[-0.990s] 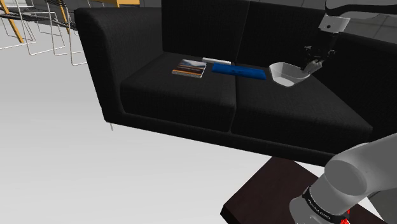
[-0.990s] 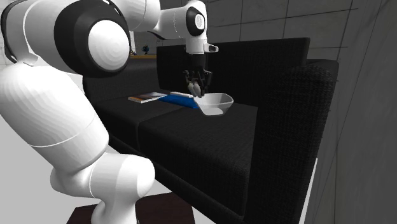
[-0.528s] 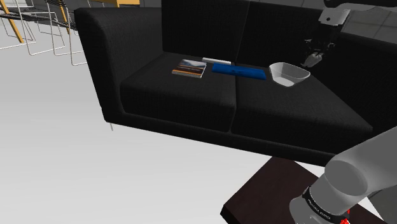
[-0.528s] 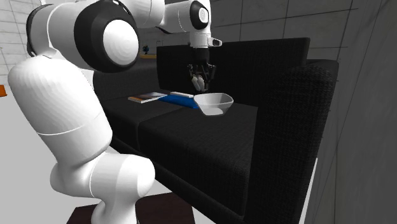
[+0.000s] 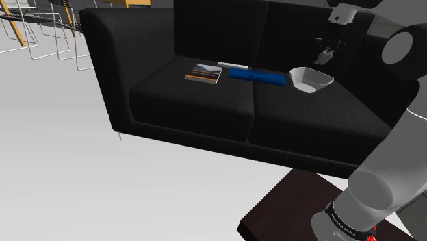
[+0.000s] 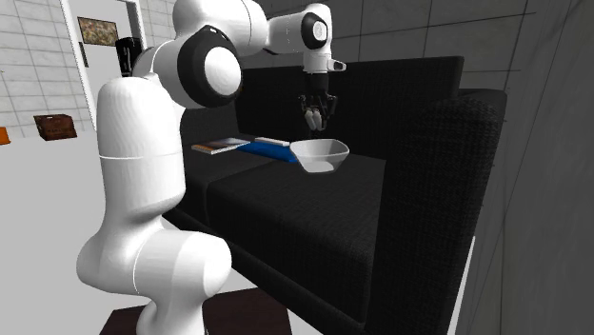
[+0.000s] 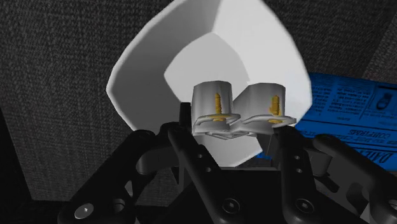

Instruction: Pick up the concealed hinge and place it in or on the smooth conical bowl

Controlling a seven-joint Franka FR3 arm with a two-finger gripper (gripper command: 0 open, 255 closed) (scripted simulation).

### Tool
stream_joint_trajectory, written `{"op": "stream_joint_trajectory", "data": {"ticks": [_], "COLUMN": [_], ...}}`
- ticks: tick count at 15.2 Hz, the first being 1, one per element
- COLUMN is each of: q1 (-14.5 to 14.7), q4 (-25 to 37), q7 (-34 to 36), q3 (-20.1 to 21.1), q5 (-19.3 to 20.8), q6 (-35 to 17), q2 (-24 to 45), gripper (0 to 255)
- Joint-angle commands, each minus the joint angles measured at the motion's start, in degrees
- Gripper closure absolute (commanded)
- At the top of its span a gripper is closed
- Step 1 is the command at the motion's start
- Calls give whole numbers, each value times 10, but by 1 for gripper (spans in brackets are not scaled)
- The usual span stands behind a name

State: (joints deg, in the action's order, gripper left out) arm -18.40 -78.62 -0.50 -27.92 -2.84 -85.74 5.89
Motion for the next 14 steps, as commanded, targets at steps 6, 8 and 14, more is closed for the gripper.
{"op": "stream_joint_trajectory", "data": {"ticks": [6, 8, 14], "q1": [-18, -15, -6], "q4": [49, 24, -44], "q7": [-17, -16, -12], "q3": [-5, -4, -2], "q5": [-33, -29, -21], "q6": [-11, -30, -83], "q2": [68, 60, 44], "gripper": [255, 255, 255]}}
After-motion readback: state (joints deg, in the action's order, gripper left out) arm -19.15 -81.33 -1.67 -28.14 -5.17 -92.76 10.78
